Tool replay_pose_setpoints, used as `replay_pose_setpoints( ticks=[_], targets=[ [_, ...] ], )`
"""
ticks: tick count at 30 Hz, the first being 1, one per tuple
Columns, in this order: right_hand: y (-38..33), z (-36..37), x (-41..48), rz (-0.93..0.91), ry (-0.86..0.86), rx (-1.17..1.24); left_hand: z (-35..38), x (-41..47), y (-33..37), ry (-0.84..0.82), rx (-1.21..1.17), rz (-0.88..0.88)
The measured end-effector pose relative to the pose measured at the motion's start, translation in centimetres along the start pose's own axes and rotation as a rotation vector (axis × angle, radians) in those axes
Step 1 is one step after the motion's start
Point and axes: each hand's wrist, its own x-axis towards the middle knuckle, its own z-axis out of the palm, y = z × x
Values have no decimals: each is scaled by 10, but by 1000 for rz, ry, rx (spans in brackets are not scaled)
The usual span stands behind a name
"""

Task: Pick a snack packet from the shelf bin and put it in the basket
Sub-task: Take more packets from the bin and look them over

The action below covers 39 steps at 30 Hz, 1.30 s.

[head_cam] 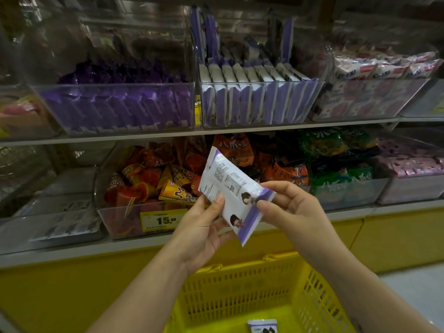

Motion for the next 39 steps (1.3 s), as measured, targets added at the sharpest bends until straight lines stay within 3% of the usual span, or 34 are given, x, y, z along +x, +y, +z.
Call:
replay_pose_setpoints(
  ticks=[8,16,21,28,39],
  targets=[
    [4,6,4,79,73,196,2,0,-2,83,36,20],
    [-4,6,10,207,-195,86,8,3,3,139,258,225],
    [-1,13,22,200,-188,114,10,13,3,291,512,396],
    [8,23,30,102,-108,-60,7,16,4,65,661,284],
    [11,33,24,50,-137,-125,4,14,6,209,529,200]
  ],
)
